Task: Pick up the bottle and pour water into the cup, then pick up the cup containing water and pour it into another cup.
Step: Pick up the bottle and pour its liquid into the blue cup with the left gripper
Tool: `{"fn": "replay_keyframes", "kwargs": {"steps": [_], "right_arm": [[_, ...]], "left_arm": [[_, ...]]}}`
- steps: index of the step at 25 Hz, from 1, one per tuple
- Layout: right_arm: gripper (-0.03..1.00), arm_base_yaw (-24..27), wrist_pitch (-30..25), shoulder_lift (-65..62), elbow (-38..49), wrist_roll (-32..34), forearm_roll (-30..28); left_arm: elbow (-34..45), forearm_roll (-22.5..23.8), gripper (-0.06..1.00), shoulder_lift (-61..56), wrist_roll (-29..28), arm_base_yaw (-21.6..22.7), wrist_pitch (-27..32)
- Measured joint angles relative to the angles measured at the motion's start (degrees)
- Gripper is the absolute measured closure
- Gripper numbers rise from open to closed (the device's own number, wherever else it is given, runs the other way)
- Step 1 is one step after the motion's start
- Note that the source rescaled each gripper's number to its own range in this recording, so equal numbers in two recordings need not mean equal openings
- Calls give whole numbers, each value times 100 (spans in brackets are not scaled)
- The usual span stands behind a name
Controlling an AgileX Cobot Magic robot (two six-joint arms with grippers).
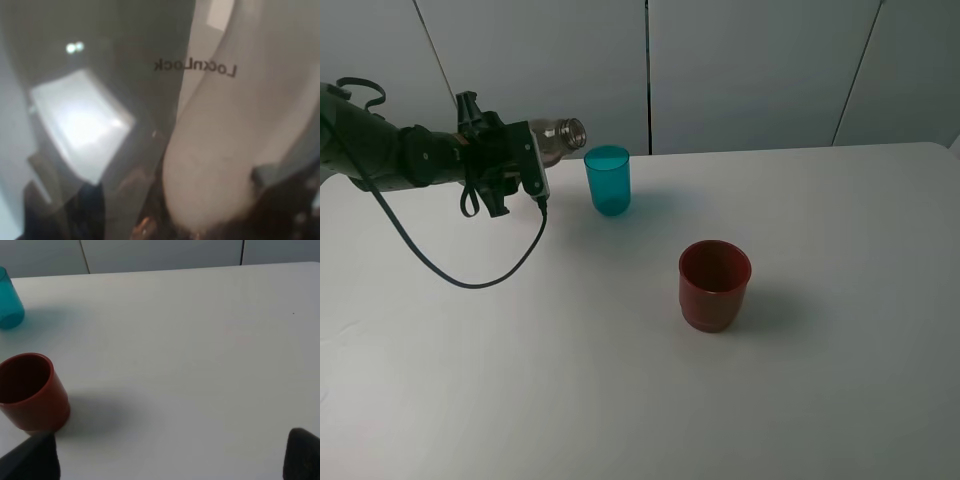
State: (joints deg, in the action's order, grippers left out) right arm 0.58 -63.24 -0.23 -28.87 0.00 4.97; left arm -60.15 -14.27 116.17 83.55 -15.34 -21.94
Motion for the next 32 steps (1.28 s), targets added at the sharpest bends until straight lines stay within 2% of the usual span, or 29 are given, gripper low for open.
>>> {"fn": "replay_keyframes", "kwargs": {"steps": [3, 8, 13, 30, 31, 32], "right_arm": [[21, 0, 0, 0, 0, 0, 0], [21, 0, 0, 0, 0, 0, 0], [21, 0, 0, 0, 0, -39, 0], [21, 0, 0, 0, 0, 0, 0], [10, 0, 0, 0, 0, 0, 0], [4, 0, 0, 0, 0, 0, 0]], "left_arm": [[0, -266, 92, 0, 297, -22, 0], [-13, -483, 92, 0, 477, -45, -60], [-36, -969, 92, 0, 1010, -106, -85], [-97, -1470, 92, 0, 1711, -129, -288], [-111, -1538, 92, 0, 1786, -140, -315], [-111, -1592, 92, 0, 1893, -149, -344]]}}
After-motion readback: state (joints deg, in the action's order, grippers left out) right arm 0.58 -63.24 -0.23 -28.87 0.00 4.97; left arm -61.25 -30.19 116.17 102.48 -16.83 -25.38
